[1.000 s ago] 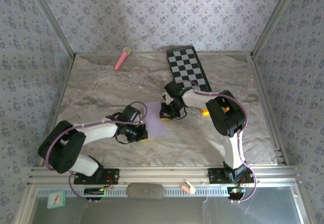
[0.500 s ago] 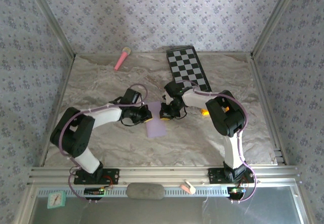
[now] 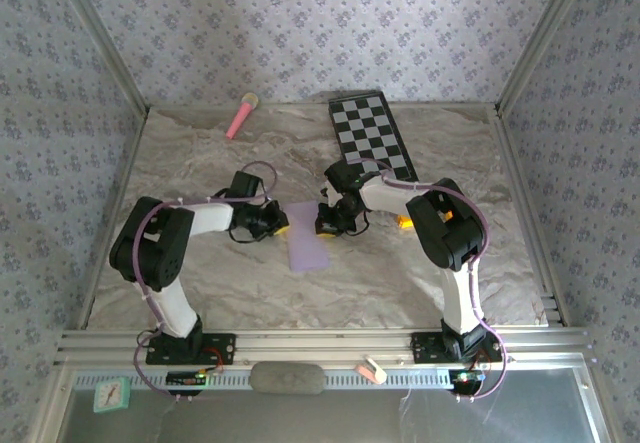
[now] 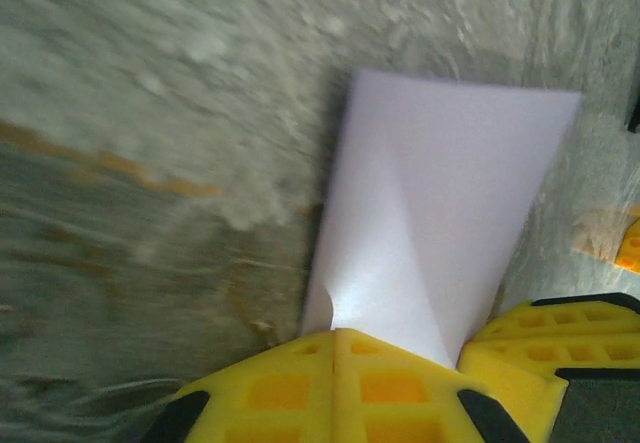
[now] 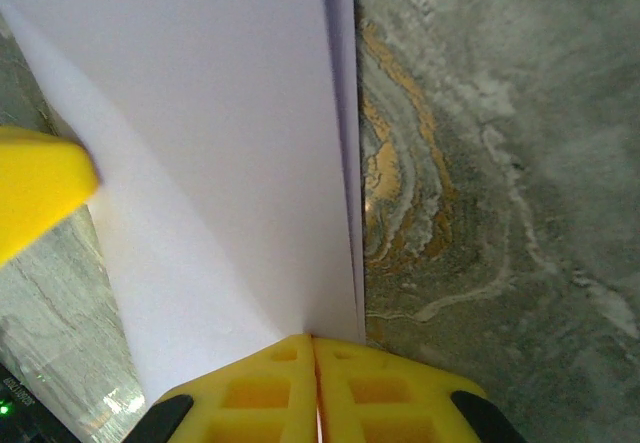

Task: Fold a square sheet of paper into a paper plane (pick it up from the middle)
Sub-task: First fold the square sheet of paper in half at the center of the table.

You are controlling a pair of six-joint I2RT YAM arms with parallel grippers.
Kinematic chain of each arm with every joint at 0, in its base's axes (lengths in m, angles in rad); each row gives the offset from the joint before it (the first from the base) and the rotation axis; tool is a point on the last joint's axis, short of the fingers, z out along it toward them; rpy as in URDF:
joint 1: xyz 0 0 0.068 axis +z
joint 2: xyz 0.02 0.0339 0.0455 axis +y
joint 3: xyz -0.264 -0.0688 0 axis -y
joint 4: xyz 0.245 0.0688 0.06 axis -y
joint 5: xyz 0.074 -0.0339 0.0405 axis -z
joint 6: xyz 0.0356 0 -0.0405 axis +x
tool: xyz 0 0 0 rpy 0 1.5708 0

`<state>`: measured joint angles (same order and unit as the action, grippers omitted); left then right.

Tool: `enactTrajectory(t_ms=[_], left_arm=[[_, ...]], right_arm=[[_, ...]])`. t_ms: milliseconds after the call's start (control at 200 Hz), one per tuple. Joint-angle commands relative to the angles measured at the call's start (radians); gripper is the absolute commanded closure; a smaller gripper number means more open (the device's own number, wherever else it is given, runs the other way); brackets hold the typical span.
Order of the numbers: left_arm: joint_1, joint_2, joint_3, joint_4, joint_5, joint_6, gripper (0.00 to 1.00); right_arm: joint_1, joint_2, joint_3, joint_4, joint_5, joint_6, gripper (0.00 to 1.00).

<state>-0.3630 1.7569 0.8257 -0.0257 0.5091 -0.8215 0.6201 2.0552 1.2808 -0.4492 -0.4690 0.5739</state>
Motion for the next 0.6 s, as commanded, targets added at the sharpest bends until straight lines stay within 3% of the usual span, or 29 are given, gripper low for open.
enactTrajectory(t_ms=[0,245,410,595], left_arm=[[0.072,-0.025,-0.016,-0.059,-0.076,0.051,0.93],[0.045,-0.157,0.013,-0.056,-0.013,-0.016,0.89],[-0.026,-0.201,-0.013,-0.01,-0.023,-0.132,0.79],[-0.084,-0.246,-0.053,0.014,-0.068,-0.234,0.72]], right_arm=[[-0.017,0.19,-0.124,-0.138,0.313,-0.02,0.91],[-0.017,0.145,-0.097,-0.136,0.252,0.0,0.9],[-0.019,0.044,0.005,-0.125,0.157,0.045,0.87],[-0.022,-0.118,0.052,-0.054,0.052,0.094,0.72]])
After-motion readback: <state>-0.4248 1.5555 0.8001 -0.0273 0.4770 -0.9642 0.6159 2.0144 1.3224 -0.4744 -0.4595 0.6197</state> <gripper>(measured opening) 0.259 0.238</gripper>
